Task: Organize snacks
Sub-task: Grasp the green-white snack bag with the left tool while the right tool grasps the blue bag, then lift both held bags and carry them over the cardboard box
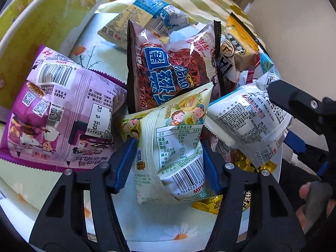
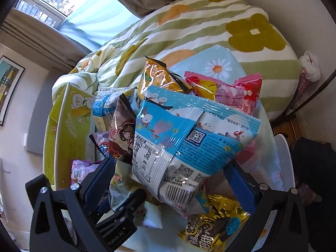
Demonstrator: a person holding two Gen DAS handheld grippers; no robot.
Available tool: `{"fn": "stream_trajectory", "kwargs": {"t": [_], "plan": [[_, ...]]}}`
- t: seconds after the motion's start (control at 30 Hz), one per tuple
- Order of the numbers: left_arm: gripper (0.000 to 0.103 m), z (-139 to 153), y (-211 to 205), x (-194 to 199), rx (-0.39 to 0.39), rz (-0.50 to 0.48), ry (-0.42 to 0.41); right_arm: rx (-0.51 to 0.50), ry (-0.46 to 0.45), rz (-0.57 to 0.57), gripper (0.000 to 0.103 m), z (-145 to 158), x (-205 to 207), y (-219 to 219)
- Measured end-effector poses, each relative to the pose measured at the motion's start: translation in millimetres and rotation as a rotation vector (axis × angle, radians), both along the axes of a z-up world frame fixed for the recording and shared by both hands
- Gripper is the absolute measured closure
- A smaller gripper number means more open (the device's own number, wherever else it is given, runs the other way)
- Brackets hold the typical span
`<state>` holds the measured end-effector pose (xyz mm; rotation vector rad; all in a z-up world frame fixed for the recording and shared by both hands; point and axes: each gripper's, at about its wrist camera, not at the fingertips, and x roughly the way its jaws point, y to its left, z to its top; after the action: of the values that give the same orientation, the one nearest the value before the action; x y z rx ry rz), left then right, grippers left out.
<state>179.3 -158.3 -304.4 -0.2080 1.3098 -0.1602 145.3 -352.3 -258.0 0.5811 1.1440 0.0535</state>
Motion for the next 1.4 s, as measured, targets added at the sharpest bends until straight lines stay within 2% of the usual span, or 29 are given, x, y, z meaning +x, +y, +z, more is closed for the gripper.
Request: {"fn": "stream_trajectory", "kwargs": {"t": [0.2, 0.3, 0.43, 0.47, 0.6, 0.93, 1.13, 1.4], "plan": [[0.051, 1, 1, -4, 0.014, -0.040, 0.000, -0.007, 0.010, -0.025, 0.002, -4, 7, 1], [0.052, 4, -1, -9, 0.017, -0.058, -0.001, -0.015, 0.016, -0.029, 0.011, -6, 10, 2], [0.053, 8, 1, -14, 0.016, -0.067, -0.005, -0.016, 0.035, -0.031, 0.032, -10, 11, 3], [0.054, 9, 2, -15, 0.015, -0.068, -0.005, -0.013, 0.036, -0.034, 0.042, -11, 10, 3], [0.054, 15, 3, -21, 0.010, -0.075, -0.007, -0.024, 0.021, -0.033, 0.048, -7, 4, 5], [0.055, 38, 4, -31, 0.002, -0.078, -0.046, -0.028, -0.028, -0.027, 0.050, 18, -14, 4], [0.055, 64, 4, -44, -0.021, -0.063, -0.093, -0.044, -0.079, -0.017, 0.050, 45, -26, 4], [0.055, 114, 7, -59, -0.025, -0.024, -0.202, -0.062, -0.185, 0.022, 0.050, 94, -40, 3]]}}
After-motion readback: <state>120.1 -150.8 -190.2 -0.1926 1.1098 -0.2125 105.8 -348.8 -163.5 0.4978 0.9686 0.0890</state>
